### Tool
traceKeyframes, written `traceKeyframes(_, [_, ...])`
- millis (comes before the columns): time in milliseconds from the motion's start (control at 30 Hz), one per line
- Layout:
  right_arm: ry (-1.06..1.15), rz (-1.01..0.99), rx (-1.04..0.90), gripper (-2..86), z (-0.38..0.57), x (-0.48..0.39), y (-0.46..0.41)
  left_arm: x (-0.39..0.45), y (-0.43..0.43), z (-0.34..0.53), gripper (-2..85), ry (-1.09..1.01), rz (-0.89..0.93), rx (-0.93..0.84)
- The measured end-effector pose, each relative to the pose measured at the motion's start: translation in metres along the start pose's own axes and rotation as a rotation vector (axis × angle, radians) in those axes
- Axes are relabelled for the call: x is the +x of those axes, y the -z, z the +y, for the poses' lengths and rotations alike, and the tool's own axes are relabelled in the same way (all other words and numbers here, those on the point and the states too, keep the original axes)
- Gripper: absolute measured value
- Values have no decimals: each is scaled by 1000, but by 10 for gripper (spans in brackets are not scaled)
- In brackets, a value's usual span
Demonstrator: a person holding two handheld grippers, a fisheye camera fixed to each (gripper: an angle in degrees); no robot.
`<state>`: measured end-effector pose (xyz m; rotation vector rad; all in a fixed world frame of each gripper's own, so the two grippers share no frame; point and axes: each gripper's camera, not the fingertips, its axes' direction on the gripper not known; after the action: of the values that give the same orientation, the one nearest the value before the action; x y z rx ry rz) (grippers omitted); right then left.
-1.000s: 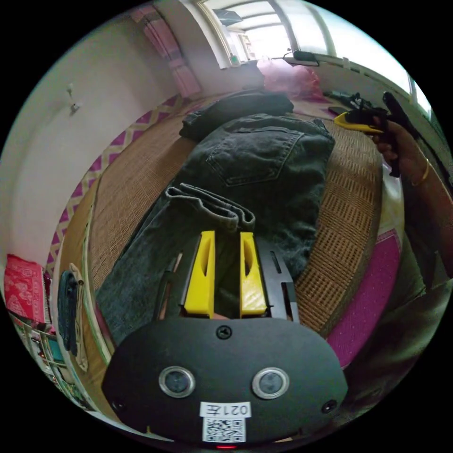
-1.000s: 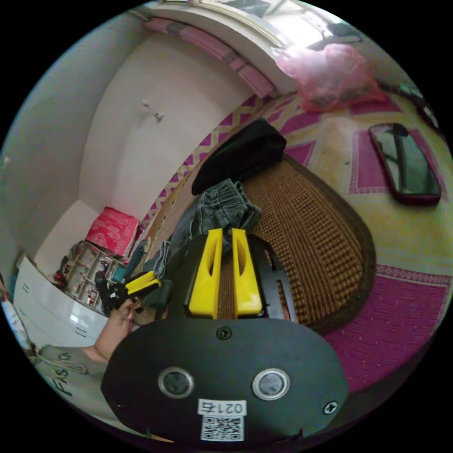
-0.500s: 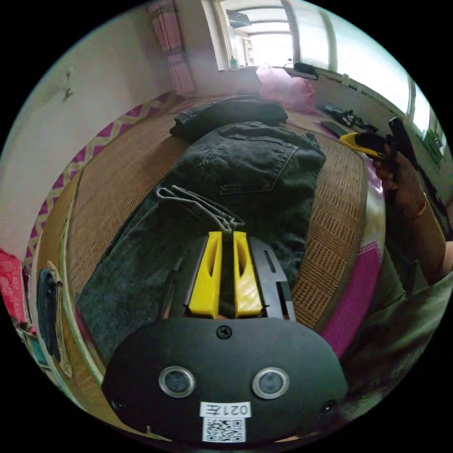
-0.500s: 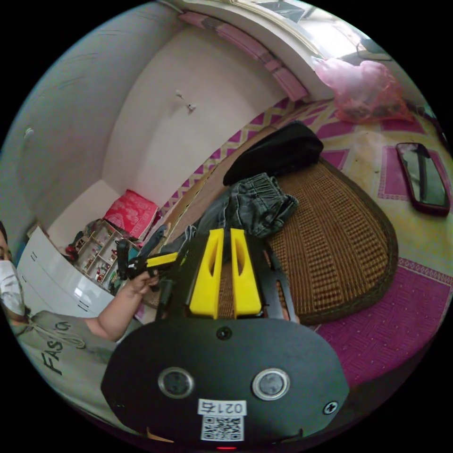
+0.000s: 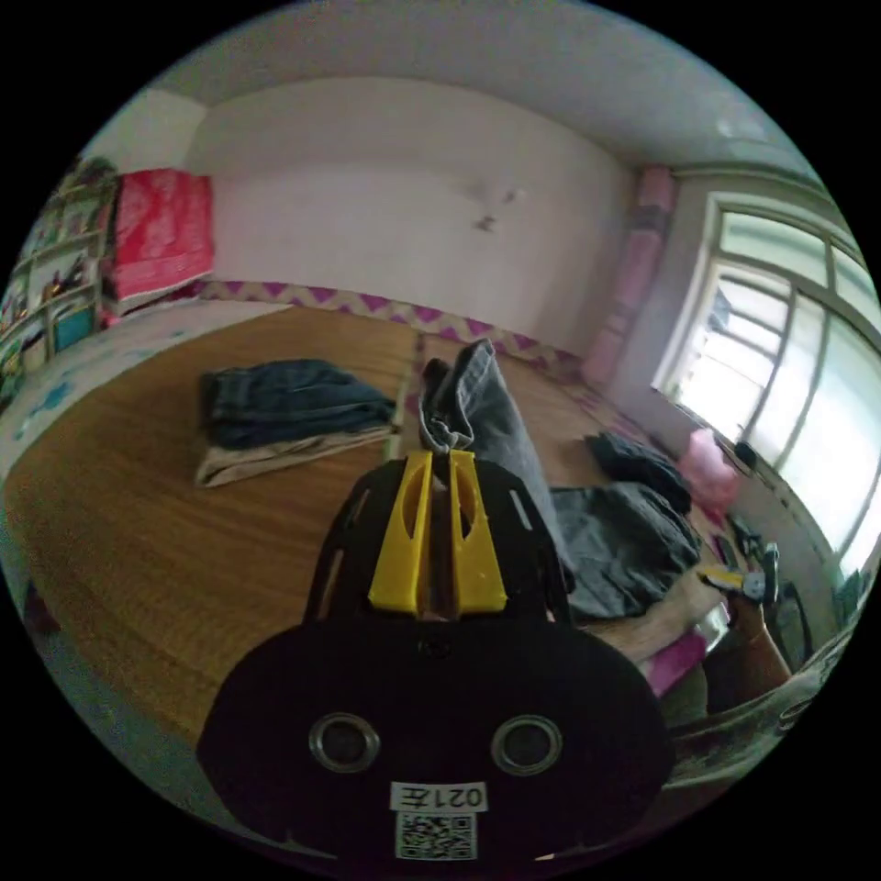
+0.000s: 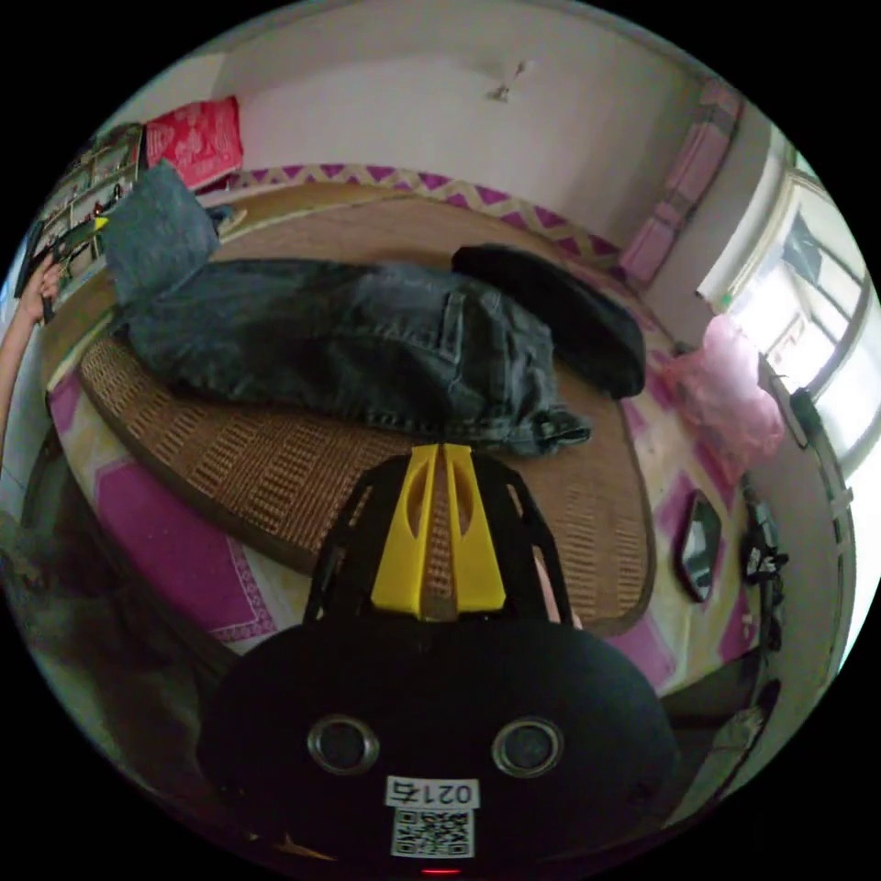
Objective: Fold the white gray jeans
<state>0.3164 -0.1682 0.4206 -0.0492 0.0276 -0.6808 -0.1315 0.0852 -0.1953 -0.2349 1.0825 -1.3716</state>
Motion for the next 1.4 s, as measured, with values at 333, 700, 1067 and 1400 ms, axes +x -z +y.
traceKeyframes(333, [63,235,-82,-6,0,-98,-29,-196,19,17,-6,313,-140,-122])
traceKeyframes(700, [-120,-278,241,40,0,-50,40,-229,37,-24,35,261,-60,-133])
traceKeyframes(1067, [401,-237,63,81,-160,-49,-53,-83,-17,-84,82,-374,45,-221])
traceKeyframes(1400, [599,-361,-212,48,-226,-32,-131,-33,-130,-103,110,-690,60,-554])
